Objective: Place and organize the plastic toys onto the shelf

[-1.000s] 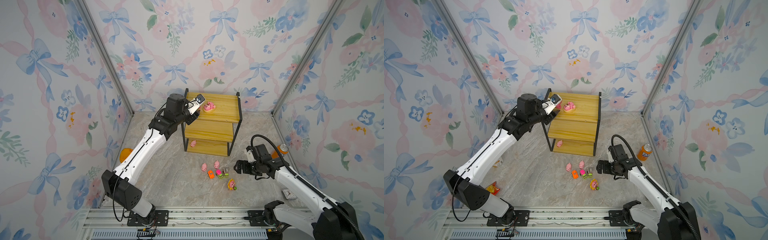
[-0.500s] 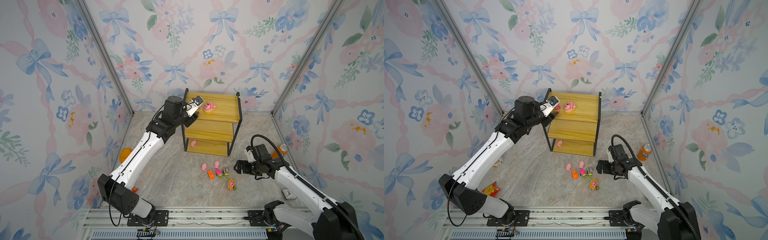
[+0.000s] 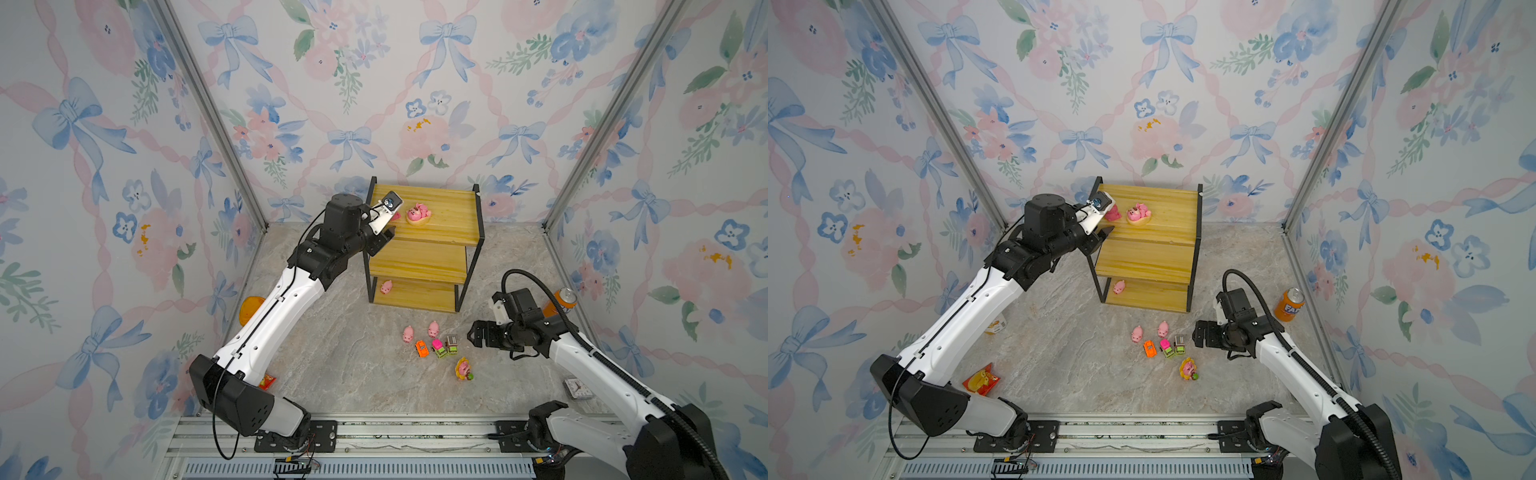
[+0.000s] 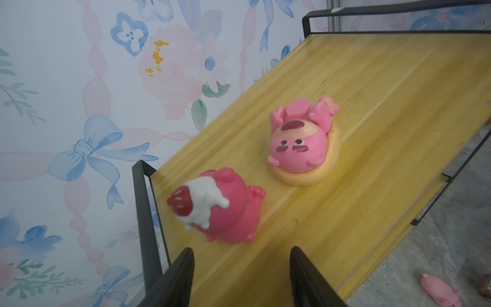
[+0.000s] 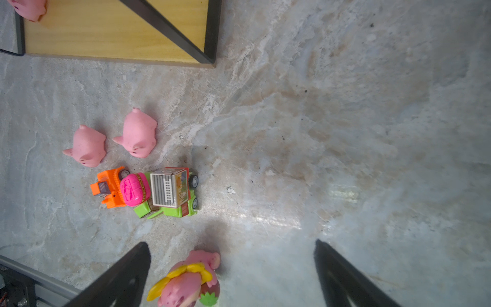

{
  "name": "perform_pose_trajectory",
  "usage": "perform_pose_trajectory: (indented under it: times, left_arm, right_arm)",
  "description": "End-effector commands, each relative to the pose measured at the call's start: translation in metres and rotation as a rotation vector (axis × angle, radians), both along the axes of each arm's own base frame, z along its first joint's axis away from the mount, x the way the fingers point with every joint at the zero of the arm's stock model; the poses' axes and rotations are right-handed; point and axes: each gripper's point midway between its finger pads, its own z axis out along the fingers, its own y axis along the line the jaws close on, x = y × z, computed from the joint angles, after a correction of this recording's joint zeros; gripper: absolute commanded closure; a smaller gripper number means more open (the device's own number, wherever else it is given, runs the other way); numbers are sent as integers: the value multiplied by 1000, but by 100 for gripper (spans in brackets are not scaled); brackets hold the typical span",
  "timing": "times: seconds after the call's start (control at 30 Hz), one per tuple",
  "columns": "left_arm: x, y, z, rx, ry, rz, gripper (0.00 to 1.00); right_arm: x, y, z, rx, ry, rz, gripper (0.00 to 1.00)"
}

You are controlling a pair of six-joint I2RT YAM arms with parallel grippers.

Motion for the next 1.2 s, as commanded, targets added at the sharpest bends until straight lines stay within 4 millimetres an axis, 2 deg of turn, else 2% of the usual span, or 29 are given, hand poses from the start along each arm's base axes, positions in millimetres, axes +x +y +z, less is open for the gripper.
perform_pose_trajectory:
  times: [0.0,0.17,0.43,0.97,1.17]
  left_arm:
    - [-5,11,10,-51,7,43,37]
    - [-3,9,20,-112,0,49,30]
    - [10,0,37,-234,-10,53,27]
    - [23,-6,46,-332,-39,68,23]
    - [29,-11,40,-332,-22,62,24]
  right_arm:
    - [-3,0,0,8,4,7,2]
    - [-3,1,1,14,1,12,2]
    - [-4,1,4,17,-11,15,2]
    - [-3,2,4,19,-22,18,2]
    - [-3,2,6,20,-27,19,2]
